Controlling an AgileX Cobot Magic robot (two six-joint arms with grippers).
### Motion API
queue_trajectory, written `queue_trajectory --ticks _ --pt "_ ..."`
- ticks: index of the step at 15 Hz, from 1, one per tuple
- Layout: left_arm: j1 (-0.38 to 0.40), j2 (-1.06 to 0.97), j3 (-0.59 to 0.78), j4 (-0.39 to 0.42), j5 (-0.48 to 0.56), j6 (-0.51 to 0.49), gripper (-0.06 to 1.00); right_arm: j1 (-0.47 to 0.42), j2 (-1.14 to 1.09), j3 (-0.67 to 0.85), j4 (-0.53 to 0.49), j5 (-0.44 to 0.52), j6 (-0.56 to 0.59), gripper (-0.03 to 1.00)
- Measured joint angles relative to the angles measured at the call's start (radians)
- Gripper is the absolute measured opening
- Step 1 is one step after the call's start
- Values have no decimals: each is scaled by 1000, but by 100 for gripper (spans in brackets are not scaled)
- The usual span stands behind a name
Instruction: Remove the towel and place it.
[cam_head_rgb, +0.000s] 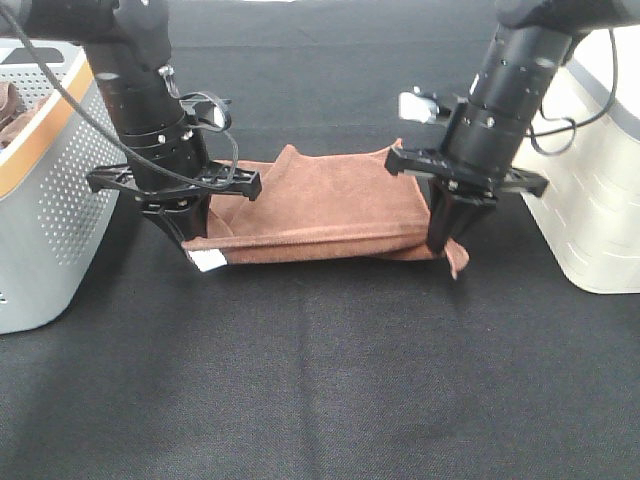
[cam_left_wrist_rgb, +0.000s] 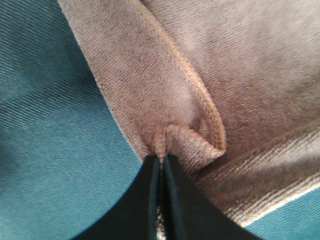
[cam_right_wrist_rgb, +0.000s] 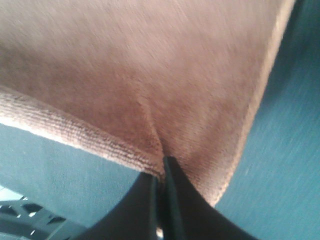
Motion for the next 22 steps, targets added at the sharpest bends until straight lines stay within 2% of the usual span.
queue_trajectory --ticks 5,6,7,10,12,16,19,22 --pt "-48 -1 55 -4 -2 0 3 0 -23 115 -10 -5 26 1" --pt "-50 -1 71 35 21 1 7 0 -23 126 -37 -5 28 4" --pt "-45 -1 75 77 40 4 18 -4 -23 133 -93 -4 42 15" --pt "-40 -1 77 108 48 8 54 -4 -23 134 -113 -1 65 56" --pt "-40 -1 77 107 50 11 65 -4 -23 134 -98 -1 65 69" --pt "-40 -6 77 102 50 31 67 -4 -26 134 -94 0 65 72" --pt "-40 -28 78 154 50 21 67 -4 -72 134 -94 0 65 72" --pt "-40 -28 78 157 50 16 67 -4 -127 134 -94 1 65 72"
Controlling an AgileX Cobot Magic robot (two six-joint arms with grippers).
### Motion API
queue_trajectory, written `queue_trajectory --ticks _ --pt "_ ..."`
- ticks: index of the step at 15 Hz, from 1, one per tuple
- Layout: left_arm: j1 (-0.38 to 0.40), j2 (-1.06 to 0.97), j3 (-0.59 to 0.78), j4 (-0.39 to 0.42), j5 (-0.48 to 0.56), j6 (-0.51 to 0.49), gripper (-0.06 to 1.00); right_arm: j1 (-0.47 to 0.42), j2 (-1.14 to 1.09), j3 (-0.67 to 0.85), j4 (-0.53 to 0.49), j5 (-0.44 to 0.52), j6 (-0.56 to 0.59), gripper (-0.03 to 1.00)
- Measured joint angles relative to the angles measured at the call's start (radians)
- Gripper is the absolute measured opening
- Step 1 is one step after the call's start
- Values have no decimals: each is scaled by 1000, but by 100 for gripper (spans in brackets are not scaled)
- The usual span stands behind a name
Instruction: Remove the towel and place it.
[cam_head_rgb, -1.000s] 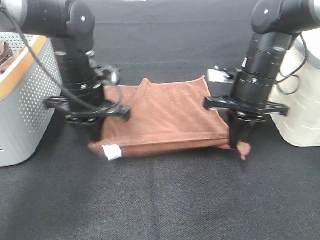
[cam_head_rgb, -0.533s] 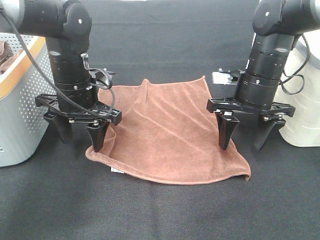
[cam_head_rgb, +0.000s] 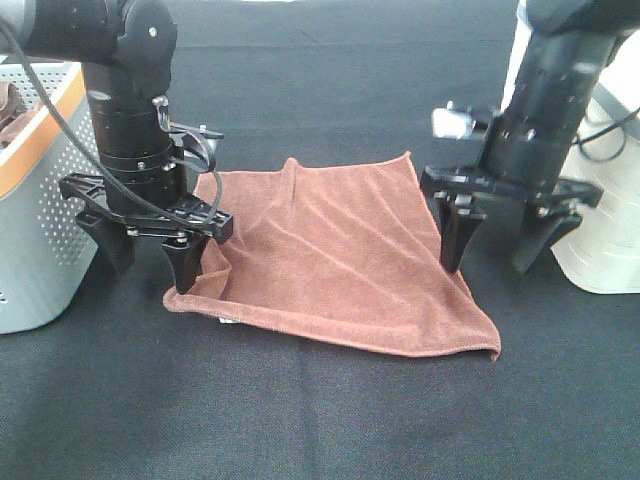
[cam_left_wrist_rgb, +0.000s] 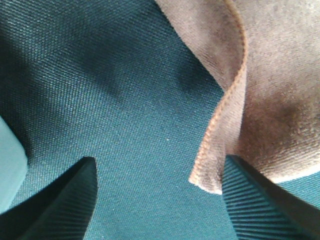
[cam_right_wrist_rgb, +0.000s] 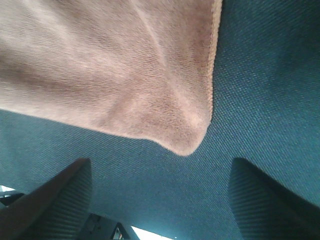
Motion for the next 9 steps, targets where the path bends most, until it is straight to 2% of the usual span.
queue_trajectory --ticks 2,4,9 --pt "0 0 1 -27 0 0 67 0 -33 0 0 0 0 72" --pt "-19 -14 72 -47 0 16 68 0 -65 0 -1 0 0 72" --pt "-33 -74 178 -23 0 18 71 0 -78 0 -2 1 0 72"
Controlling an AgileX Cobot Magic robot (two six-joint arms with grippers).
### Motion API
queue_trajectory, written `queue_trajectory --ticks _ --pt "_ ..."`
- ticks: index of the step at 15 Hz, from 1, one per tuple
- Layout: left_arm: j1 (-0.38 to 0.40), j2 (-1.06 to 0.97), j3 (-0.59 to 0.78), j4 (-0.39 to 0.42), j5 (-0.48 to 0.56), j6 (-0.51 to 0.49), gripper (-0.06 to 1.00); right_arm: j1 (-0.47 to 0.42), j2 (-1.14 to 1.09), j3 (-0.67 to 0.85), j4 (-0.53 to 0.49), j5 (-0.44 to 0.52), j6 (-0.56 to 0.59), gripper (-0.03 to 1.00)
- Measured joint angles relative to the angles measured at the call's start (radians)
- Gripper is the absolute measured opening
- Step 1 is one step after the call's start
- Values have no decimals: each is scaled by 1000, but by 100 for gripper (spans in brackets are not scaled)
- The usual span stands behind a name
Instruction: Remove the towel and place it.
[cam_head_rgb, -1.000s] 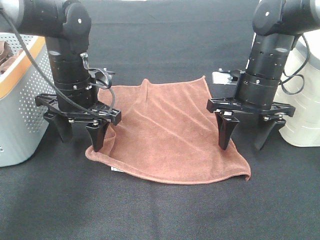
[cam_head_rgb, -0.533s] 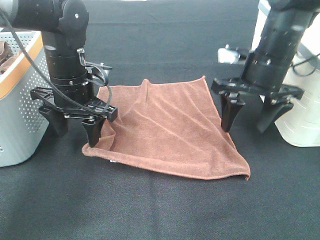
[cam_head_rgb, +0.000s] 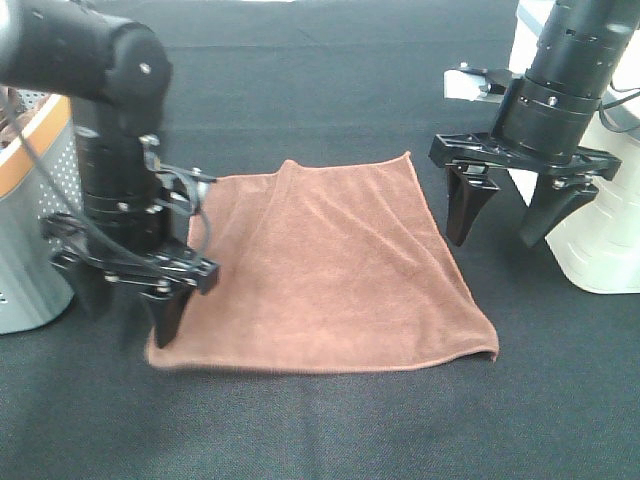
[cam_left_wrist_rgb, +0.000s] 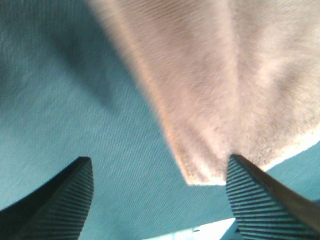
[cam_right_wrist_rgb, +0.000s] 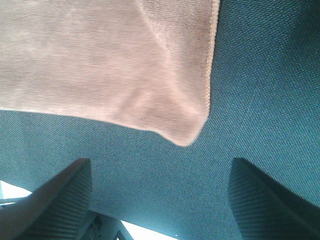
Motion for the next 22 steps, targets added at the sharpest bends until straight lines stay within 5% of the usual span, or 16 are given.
queue_trajectory --ticks 8,22 --pt "0 -131 28 21 5 -64 71 0 -2 0 10 0 0 72" --pt "0 -1013 74 71 8 -108 71 0 -432 2 69 3 -32 72"
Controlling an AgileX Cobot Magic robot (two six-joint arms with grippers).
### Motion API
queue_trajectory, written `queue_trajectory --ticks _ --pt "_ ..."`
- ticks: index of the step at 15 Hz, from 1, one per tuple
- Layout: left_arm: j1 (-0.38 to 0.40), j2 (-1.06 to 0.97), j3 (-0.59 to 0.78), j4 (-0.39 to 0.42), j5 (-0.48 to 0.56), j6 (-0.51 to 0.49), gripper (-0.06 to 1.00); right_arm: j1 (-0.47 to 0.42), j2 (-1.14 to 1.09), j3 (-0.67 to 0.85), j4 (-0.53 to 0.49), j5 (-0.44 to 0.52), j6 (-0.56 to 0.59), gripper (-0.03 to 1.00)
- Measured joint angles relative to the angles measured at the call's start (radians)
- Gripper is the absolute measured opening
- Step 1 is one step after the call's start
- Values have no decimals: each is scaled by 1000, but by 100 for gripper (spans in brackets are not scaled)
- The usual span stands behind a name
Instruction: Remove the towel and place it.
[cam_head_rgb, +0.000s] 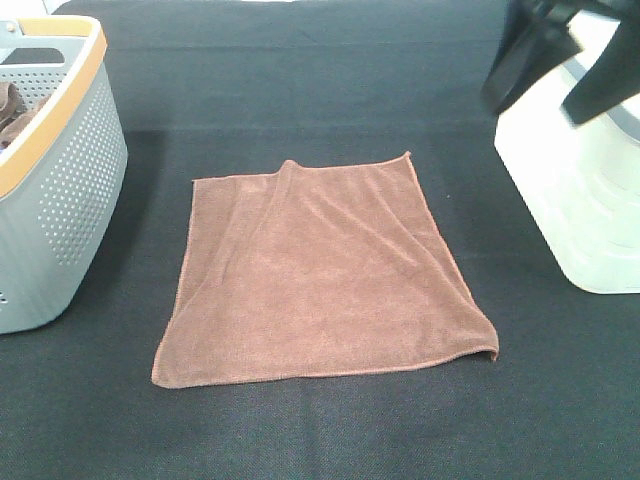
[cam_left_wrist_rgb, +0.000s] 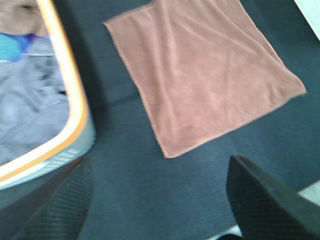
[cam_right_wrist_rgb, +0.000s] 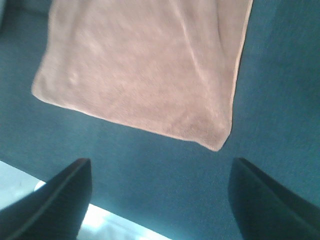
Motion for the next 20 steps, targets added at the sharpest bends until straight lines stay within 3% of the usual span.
queue_trajectory --ticks 3,9,11,14,17,20 --pt "0 -171 199 62 0 -40 71 0 -151 82 -13 0 0 72" --pt "0 -510 636 73 2 -40 71 0 -541 490 -119 2 -15 72" --pt "0 -540 673 74 -17 -39 71 0 -614 546 -136 2 -23 72" --pt "0 -586 775 69 -142 16 71 0 -830 674 -190 -22 -28 72" --pt "0 -586 777 56 -167 104 71 0 -977 765 -209 -54 -28 72" --pt "0 -586 777 53 -168 119 71 0 -1095 876 -203 -114 -60 72"
